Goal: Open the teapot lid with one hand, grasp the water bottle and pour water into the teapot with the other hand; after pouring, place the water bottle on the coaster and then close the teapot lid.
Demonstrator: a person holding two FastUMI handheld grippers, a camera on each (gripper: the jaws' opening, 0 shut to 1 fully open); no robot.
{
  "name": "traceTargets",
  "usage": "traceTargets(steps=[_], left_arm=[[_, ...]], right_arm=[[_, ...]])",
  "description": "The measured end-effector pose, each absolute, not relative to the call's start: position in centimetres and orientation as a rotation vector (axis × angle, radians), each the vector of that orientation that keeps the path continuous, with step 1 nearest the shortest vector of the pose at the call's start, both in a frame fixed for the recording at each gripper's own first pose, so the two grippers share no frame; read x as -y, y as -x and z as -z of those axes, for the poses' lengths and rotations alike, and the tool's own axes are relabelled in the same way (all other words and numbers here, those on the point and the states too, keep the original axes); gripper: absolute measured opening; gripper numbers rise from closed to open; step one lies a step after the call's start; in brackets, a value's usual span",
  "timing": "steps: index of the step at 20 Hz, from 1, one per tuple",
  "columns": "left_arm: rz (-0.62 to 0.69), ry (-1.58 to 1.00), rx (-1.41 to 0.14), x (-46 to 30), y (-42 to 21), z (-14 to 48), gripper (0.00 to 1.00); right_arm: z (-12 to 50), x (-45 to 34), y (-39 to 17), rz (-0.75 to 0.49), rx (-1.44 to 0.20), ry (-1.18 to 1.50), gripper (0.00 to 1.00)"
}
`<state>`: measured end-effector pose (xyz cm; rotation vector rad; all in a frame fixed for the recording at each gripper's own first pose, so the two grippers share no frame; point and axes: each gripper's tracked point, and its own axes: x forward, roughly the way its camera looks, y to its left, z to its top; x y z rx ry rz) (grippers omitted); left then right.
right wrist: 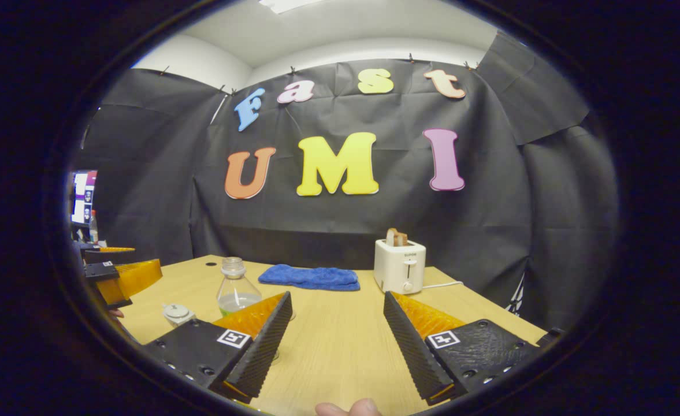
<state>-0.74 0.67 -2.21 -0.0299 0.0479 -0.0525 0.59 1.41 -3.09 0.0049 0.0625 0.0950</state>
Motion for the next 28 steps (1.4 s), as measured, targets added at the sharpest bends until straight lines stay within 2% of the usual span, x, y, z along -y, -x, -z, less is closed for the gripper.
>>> traceTargets(steps=[10, 12, 22, 23, 28], left_arm=[[0.058, 0.038, -0.186, -1.4, -0.7, 7.2, 0.99], [0.048, 0.027, -0.22, -1.6, -1.6, 8.2, 0.95], [0.016, 0.022, -0.354, -3.0, -4.0, 12.0, 0.65], [0.016, 0.022, -0.362, -2.9, -4.0, 12.3, 0.58], [-0.003, -0.002, -0.33, -2.8, -4.3, 12.2, 0.39]], right_arm=[[4.3, -0.7, -0.6, -0.103, -0.08, -0.001, 0.95], [4.8, -0.2, -0.7, -0.097, -0.091, 0.003, 0.95], [6.9, 1.8, -1.3, -0.057, -0.14, 0.032, 0.95], [6.9, 1.8, -1.5, -0.056, -0.142, 0.036, 0.96], [7.1, 1.5, -1.9, -0.068, -0.146, 0.049, 0.95]])
